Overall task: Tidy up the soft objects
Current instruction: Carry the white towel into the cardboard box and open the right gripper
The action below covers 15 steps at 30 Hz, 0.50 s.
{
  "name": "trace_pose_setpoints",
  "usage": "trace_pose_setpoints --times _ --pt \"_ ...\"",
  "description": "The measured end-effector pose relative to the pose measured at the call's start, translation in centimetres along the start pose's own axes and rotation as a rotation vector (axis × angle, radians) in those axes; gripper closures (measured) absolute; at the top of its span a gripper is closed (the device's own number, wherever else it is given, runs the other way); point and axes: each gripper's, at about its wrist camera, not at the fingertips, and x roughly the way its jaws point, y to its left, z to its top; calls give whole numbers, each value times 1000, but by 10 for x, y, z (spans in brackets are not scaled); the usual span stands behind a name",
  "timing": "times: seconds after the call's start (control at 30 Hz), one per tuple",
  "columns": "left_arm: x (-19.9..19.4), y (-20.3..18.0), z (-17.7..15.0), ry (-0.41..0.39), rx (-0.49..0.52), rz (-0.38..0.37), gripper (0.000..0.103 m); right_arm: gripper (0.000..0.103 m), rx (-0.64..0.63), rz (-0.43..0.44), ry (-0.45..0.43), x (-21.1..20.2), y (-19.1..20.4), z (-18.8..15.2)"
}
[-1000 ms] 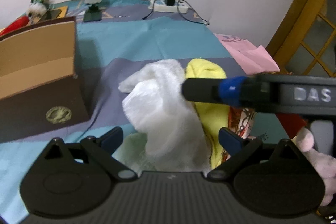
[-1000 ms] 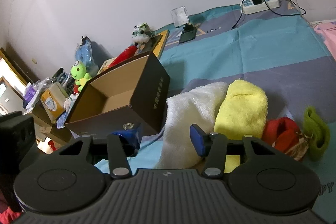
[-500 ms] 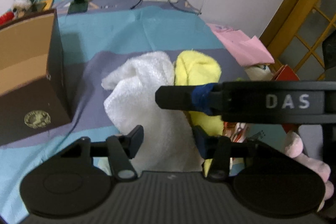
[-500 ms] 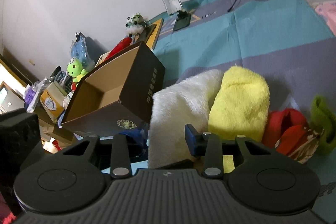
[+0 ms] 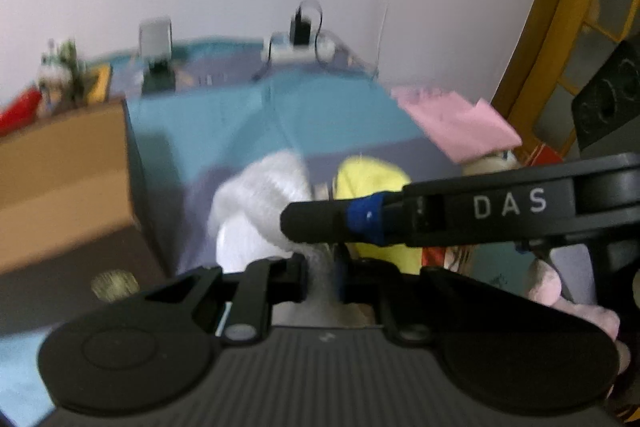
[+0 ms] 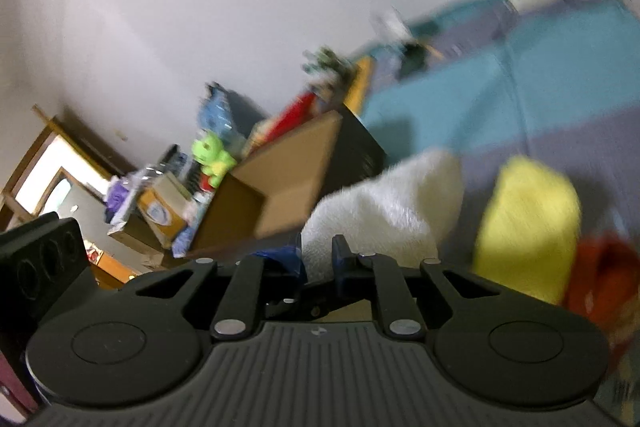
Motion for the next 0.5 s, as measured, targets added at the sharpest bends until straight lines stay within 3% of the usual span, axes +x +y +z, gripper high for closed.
trace_pose_setpoints --times 0.27,0.5 --pt "-72 31 44 -234 83 49 96 103 -189 113 -125 24 79 52" --pt "-122 109 76 -368 97 121 96 103 -241 167 -141 106 137 83"
